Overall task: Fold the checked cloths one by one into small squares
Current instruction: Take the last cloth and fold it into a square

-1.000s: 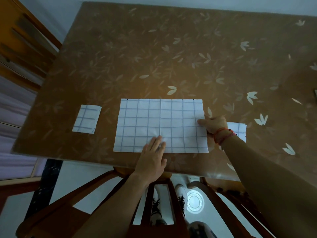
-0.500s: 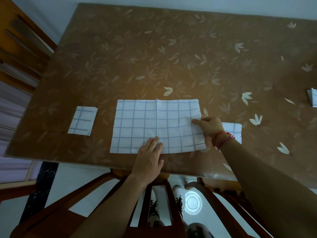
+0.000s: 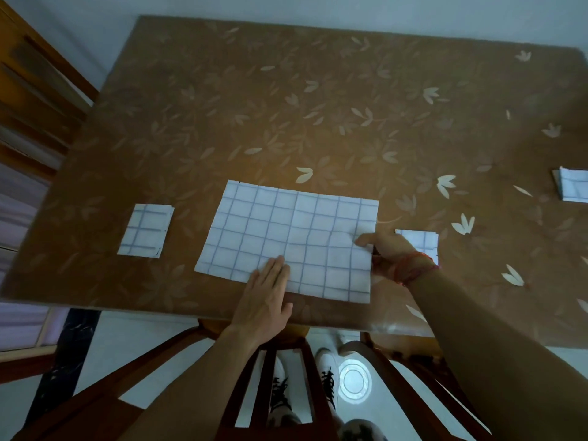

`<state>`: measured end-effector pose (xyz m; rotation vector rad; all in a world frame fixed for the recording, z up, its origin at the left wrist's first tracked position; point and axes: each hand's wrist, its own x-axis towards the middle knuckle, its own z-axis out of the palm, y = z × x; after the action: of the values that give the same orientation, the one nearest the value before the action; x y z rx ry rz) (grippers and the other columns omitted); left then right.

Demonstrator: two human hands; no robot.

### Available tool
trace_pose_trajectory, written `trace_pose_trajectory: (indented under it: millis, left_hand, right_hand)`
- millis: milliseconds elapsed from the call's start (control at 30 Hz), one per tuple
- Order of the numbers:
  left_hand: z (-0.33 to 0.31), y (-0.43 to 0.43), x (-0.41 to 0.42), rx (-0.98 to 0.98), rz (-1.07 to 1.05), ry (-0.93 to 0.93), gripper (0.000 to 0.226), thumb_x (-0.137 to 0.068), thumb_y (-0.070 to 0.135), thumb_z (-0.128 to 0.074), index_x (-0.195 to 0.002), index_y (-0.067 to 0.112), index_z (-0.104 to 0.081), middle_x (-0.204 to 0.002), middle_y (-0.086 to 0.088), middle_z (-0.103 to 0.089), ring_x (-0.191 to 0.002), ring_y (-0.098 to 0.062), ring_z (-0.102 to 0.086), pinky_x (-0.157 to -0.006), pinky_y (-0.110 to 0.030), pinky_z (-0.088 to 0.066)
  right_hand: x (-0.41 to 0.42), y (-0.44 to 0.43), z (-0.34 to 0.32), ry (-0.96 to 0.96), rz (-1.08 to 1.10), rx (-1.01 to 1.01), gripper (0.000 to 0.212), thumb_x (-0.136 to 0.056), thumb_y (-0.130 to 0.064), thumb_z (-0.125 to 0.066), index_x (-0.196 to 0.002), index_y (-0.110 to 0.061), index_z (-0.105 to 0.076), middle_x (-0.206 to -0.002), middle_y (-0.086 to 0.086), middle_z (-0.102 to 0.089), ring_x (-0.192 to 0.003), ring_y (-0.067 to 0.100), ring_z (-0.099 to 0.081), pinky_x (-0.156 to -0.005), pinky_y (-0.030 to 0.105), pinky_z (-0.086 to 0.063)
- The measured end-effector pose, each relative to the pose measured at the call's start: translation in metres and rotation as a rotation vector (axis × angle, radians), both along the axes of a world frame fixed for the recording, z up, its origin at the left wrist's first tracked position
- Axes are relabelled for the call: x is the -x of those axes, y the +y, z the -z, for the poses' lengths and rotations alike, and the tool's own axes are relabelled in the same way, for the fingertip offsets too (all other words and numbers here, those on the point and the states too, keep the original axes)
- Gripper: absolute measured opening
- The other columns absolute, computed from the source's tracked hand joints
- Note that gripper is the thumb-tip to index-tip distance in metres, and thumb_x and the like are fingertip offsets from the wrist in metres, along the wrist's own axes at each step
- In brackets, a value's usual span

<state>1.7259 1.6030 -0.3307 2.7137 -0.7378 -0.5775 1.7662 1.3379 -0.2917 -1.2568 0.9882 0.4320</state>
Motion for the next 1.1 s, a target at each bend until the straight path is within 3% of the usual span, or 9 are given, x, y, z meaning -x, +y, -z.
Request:
trace_pose_trajectory:
  millis: [200, 333, 467, 567, 667, 800, 900, 1000, 1100]
  left_hand:
    - [-0.006, -0.018, -0.003, -0.047, 0.017, -0.065, 0.081, -0.094, 0.043, -0.048, -0.154, 0.010, -0.005, -0.162, -0.010, 0.006, -0.148, -0.023, 0.012, -0.120, -0.040, 0.007]
    - [-0.014, -0.039, 0.009, -0.082, -0.079, -0.038, 0.084, -0.091, 0.037, -0.053, -0.153, 0.012, -0.003, -0.161, -0.014, 0.003, -0.148, -0.029, 0.007, -0.121, -0.043, 0.000]
    - [-0.018, -0.045, 0.015, -0.077, -0.149, 0.034, 0.083, -0.091, 0.025, -0.052, -0.154, 0.016, 0.000, -0.162, -0.013, 0.001, -0.149, -0.027, 0.002, -0.121, -0.041, -0.006]
    - [-0.021, -0.040, 0.016, -0.038, -0.141, 0.065, 0.078, -0.093, 0.018, -0.050, -0.154, 0.017, -0.002, -0.162, -0.011, -0.001, -0.149, -0.025, 0.001, -0.121, -0.037, -0.007]
    - [-0.028, -0.030, 0.016, 0.042, -0.109, 0.119, 0.074, -0.095, 0.012, -0.046, -0.155, 0.018, -0.004, -0.162, -0.007, 0.000, -0.149, -0.020, 0.003, -0.119, -0.033, -0.006]
    - [-0.028, -0.007, 0.016, 0.141, -0.007, 0.216, 0.075, -0.091, -0.003, -0.038, -0.155, 0.020, -0.007, -0.163, 0.002, 0.001, -0.148, -0.009, 0.003, -0.120, -0.028, -0.004]
    - [-0.026, 0.010, 0.017, 0.177, 0.101, 0.258, 0.077, -0.088, -0.009, -0.034, -0.155, 0.019, -0.008, -0.162, 0.006, 0.001, -0.146, -0.002, 0.005, -0.118, -0.021, 0.002]
    - [-0.021, 0.024, 0.020, 0.209, 0.131, 0.216, 0.072, -0.091, -0.009, -0.037, -0.154, 0.017, -0.012, -0.162, 0.005, -0.003, -0.145, -0.002, 0.002, -0.115, -0.015, 0.003]
    - [-0.017, 0.039, 0.025, 0.224, 0.044, 0.140, 0.064, -0.093, -0.010, -0.037, -0.152, 0.012, -0.024, -0.161, 0.000, -0.013, -0.147, -0.011, -0.007, -0.116, -0.019, -0.004]
  right_hand:
    - [0.031, 0.003, -0.010, 0.045, 0.065, -0.112, 0.022, -0.083, 0.006, -0.054, -0.072, -0.013, -0.055, -0.048, 0.001, -0.045, -0.038, 0.010, -0.036, -0.037, 0.017, -0.037]
    - [0.042, 0.009, -0.012, 0.035, 0.099, -0.200, 0.022, -0.083, 0.006, -0.056, -0.092, -0.013, -0.054, -0.066, 0.004, -0.036, -0.038, 0.008, -0.032, -0.040, 0.019, -0.045]
    - [0.052, 0.009, -0.020, -0.037, 0.031, -0.290, 0.021, -0.084, 0.007, -0.057, -0.082, -0.013, -0.049, -0.067, 0.003, -0.027, -0.045, 0.010, -0.029, -0.047, 0.022, -0.049]
    - [0.061, 0.002, -0.036, -0.104, -0.155, -0.350, 0.031, -0.077, 0.006, -0.062, -0.101, -0.012, -0.054, -0.075, 0.008, -0.040, -0.063, 0.017, -0.043, -0.062, 0.029, -0.052]
    - [0.072, -0.009, -0.037, -0.151, -0.211, -0.250, 0.064, -0.073, 0.020, -0.057, -0.120, -0.023, -0.059, -0.099, 0.014, -0.063, -0.089, 0.030, -0.062, -0.071, 0.036, -0.055]
    - [0.082, -0.013, -0.039, -0.254, -0.298, 0.137, 0.083, -0.065, 0.026, -0.054, -0.129, -0.027, -0.050, -0.095, 0.018, -0.061, -0.081, 0.031, -0.058, -0.069, 0.043, -0.048]
    - [0.098, -0.040, 0.006, -0.217, -0.470, 0.550, 0.057, -0.073, 0.005, -0.072, -0.117, -0.030, -0.066, -0.099, -0.006, -0.069, -0.094, 0.011, -0.065, -0.081, 0.025, -0.055]
    - [0.105, -0.036, 0.003, -0.022, -0.660, 0.639, 0.029, -0.073, -0.001, -0.069, -0.086, -0.024, -0.080, -0.091, -0.008, -0.073, -0.093, 0.011, -0.068, -0.073, 0.016, -0.056]
    - [0.102, -0.005, -0.043, 0.189, -1.059, 0.694, 0.033, -0.098, -0.004, -0.047, -0.126, -0.011, -0.062, -0.116, 0.006, -0.063, -0.106, 0.019, -0.061, -0.084, 0.015, -0.049]
